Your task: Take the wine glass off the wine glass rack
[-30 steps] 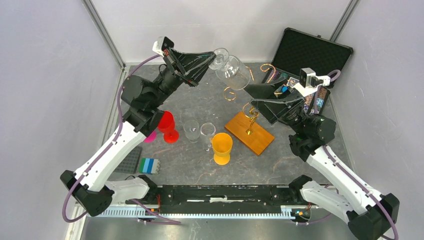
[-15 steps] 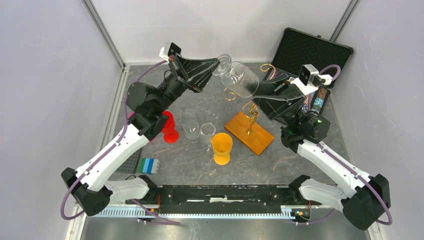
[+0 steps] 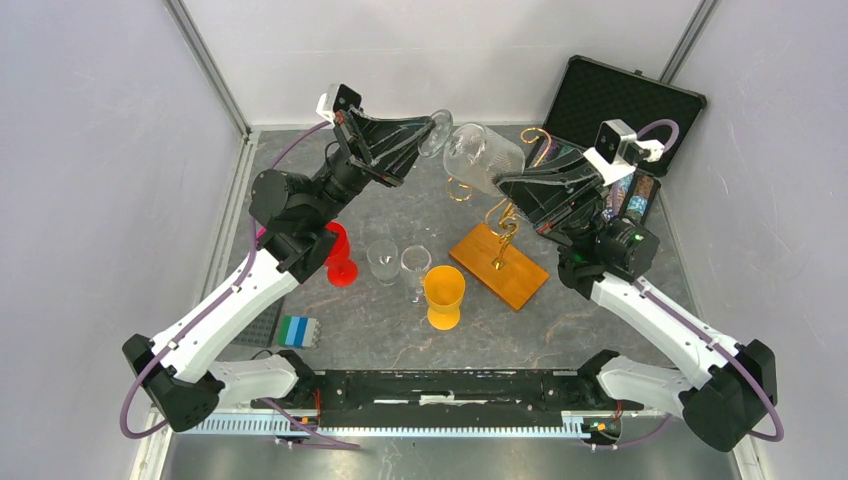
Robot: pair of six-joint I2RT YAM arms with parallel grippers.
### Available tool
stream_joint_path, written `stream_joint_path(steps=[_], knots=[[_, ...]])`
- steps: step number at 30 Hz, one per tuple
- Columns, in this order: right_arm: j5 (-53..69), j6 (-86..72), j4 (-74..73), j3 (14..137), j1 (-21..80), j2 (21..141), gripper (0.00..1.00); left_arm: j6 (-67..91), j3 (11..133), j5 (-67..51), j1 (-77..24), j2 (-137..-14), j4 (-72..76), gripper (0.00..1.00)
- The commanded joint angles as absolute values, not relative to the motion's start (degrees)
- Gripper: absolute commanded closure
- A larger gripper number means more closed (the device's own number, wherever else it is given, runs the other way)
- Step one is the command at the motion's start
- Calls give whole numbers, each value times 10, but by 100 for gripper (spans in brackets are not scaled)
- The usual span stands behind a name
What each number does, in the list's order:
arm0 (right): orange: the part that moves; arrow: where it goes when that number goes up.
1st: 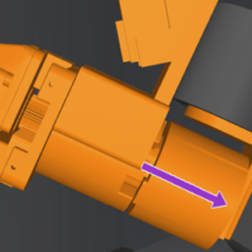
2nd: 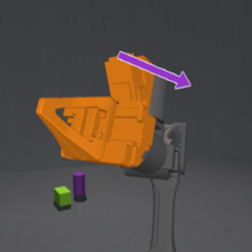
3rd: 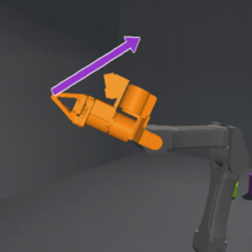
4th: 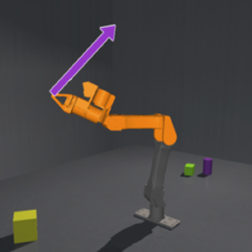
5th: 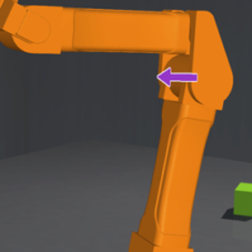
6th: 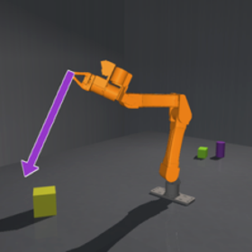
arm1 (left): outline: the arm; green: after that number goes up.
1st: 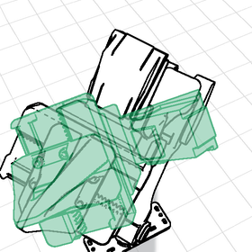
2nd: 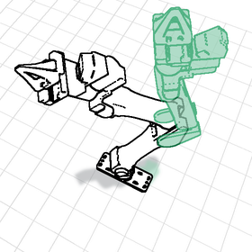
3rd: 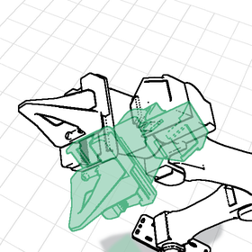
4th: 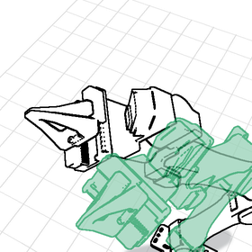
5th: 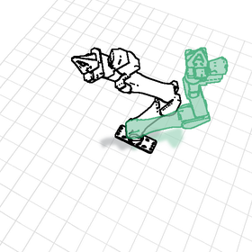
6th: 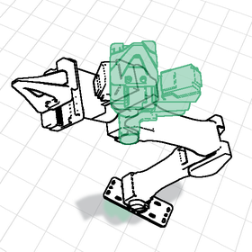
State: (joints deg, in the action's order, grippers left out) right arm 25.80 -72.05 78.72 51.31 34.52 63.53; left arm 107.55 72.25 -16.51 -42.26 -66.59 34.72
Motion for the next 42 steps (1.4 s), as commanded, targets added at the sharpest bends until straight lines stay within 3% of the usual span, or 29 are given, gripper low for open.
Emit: stream_joint_path(steps=[1, 4, 14, 19, 24, 26, 33, 42], knots=[[255, -709, 777, 543, 349, 627, 100, 1081, 735, -172, -424, -661, 385, 98], [253, -692, 754, 543, 349, 619, 100, 1067, 745, -181, -424, -663, 386, 96], [214, -557, 608, 547, 349, 537, 100, 934, 756, -214, -423, -640, 321, 21], [168, -417, 397, 600, 349, 478, 100, 787, 757, -223, -422, -615, 217, 1], [34, -227, 79, 717, 349, 433, 100, 571, 799, -186, -421, -596, -1, 0], [-79, -175, -65, 772, 349, 433, 100, 495, 824, -149, -421, -594, -101, 0], [-406, -90, -338, 838, 349, 430, 100, 365, 854, 36, -421, -588, -295, 0], [-430, -135, -626, 811, 349, 423, 100, 302, 876, 133, -421, -590, -382, 0]])
